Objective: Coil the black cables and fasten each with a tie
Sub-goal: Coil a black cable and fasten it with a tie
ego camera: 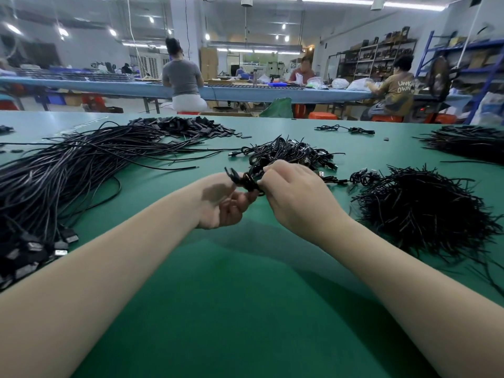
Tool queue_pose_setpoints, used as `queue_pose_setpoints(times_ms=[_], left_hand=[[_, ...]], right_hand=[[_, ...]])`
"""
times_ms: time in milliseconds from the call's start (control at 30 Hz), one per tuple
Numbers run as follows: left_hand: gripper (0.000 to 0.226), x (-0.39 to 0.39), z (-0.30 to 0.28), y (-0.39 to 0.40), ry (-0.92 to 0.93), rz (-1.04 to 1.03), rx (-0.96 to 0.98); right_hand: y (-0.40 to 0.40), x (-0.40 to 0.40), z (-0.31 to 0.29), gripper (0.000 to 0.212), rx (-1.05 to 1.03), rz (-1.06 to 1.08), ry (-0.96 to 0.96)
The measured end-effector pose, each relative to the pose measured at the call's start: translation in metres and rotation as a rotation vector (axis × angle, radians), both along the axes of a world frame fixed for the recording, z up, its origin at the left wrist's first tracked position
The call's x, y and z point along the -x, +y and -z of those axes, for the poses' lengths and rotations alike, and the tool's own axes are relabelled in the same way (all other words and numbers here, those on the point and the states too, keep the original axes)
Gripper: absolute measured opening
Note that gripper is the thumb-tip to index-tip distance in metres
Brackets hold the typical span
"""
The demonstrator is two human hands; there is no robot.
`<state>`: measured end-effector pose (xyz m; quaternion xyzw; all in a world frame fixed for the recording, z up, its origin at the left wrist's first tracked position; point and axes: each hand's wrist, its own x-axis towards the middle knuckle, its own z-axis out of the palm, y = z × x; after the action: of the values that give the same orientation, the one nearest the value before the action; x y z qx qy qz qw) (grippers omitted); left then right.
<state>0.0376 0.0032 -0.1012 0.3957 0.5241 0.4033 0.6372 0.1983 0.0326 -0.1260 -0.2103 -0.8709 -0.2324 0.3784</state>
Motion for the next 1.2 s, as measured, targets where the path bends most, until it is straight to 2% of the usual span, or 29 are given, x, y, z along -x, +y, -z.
queue_pose_setpoints(times_ms=[100, 200, 333, 433, 500, 567, 600, 633, 733, 833, 933, 1067, 1200], left_hand=[[0.023, -0.004, 0.004, 0.003, 0.295, -0.128, -0.369], [0.029, -0.002, 0.01, 0.007, 0.498, -0.157, -0.632], [0.051, 0.001, 0.012, 0.009, 0.555, -0.059, -0.78], [0.065, 0.001, 0.018, 0.009, 0.774, -0.05, -0.85], [0.057, 0.001, 0.02, 0.009, 0.896, -0.088, -0.853], [0.035, 0.001, 0.021, 0.011, 0.979, -0.115, -0.923], [0.021, 0.0, 0.021, 0.011, 0.971, -0.111, -0.976], [0.017, -0.002, 0.021, 0.012, 0.938, -0.102, -1.005], [0.041, -0.009, 0.021, 0.011, 0.859, -0.147, -0.877], [0.046, -0.013, 0.02, 0.008, 0.606, -0.095, -0.691], [0.051, -0.009, 0.019, 0.007, 0.502, -0.04, -0.463], [0.048, -0.009, 0.019, 0.009, 0.164, 0.09, -0.155], [0.028, -0.008, 0.019, 0.006, 0.123, 0.18, -0.066]], right_hand=[[0.0, 0.002, 0.001, 0.003, 0.358, -0.069, 0.22], [0.007, 0.0, 0.003, 0.006, 0.484, -0.081, 0.377], [0.011, 0.001, 0.007, 0.01, 0.627, -0.042, 0.486], [0.014, 0.002, 0.007, 0.01, 0.711, -0.048, 0.555], [0.014, 0.002, 0.006, 0.009, 0.771, -0.058, 0.584], [0.012, 0.003, 0.004, 0.015, 0.822, -0.08, 0.591], [0.011, 0.003, 0.002, 0.02, 0.817, -0.082, 0.58], [0.01, 0.003, 0.0, 0.023, 0.799, -0.068, 0.562], [0.008, 0.002, -0.002, 0.01, 0.671, 0.033, 0.449], [0.003, 0.0, -0.001, 0.008, 0.336, 0.163, 0.245], [-0.001, -0.002, -0.002, 0.008, 0.025, 0.205, 0.1], [0.0, -0.002, -0.003, 0.015, -0.125, 0.186, 0.073], [-0.006, -0.002, 0.004, 0.014, -0.215, 0.149, -0.017]])
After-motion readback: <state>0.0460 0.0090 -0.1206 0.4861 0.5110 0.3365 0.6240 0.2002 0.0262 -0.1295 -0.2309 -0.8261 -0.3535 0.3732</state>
